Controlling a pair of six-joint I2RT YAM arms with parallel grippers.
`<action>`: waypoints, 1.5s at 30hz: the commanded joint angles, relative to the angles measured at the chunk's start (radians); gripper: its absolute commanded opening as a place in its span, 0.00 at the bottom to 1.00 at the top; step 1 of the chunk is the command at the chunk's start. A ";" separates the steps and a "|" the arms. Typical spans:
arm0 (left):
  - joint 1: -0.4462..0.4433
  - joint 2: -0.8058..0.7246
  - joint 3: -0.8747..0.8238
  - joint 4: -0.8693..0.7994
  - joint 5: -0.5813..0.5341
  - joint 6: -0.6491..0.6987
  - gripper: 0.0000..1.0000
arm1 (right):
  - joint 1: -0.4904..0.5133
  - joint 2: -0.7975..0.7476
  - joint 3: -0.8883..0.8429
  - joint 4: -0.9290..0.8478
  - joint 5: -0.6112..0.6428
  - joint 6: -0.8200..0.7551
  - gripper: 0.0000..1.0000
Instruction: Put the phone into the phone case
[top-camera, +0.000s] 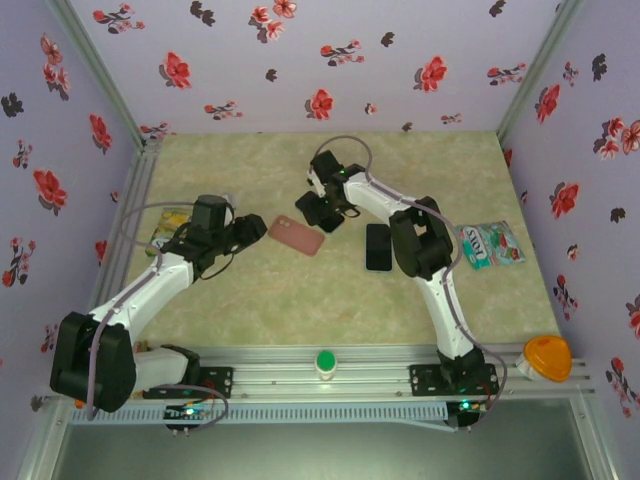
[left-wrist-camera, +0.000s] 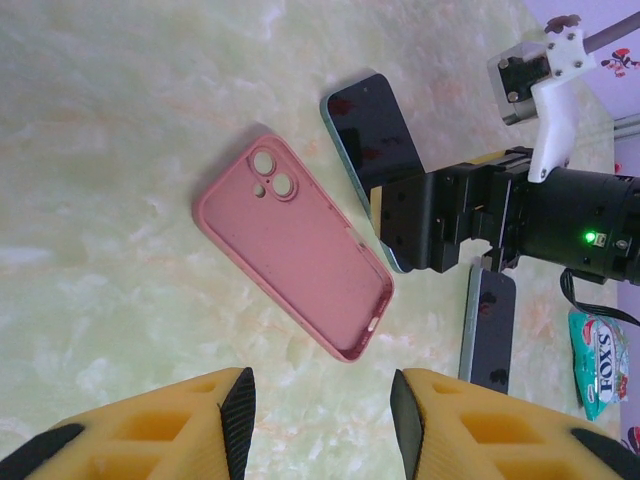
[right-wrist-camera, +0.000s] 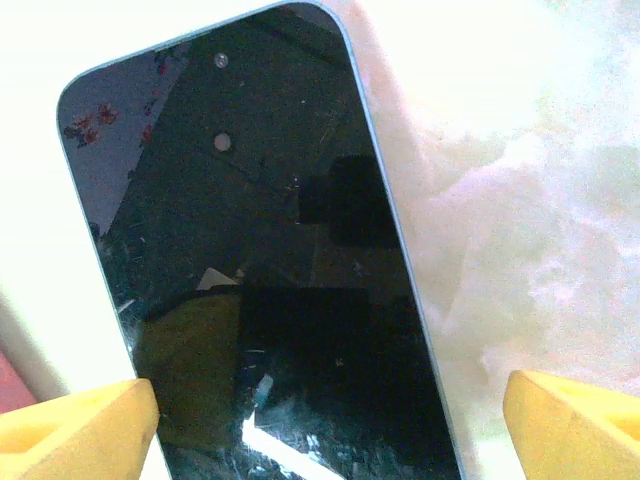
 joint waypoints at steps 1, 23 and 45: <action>0.009 -0.018 -0.005 0.003 -0.010 -0.003 0.45 | 0.011 0.036 0.049 -0.042 0.012 -0.034 0.91; 0.009 -0.047 -0.020 -0.008 -0.024 -0.003 0.45 | 0.022 0.086 0.107 -0.066 -0.034 -0.057 0.94; 0.008 -0.042 -0.019 -0.012 -0.028 -0.004 0.45 | 0.023 0.139 0.178 -0.091 -0.016 -0.123 0.95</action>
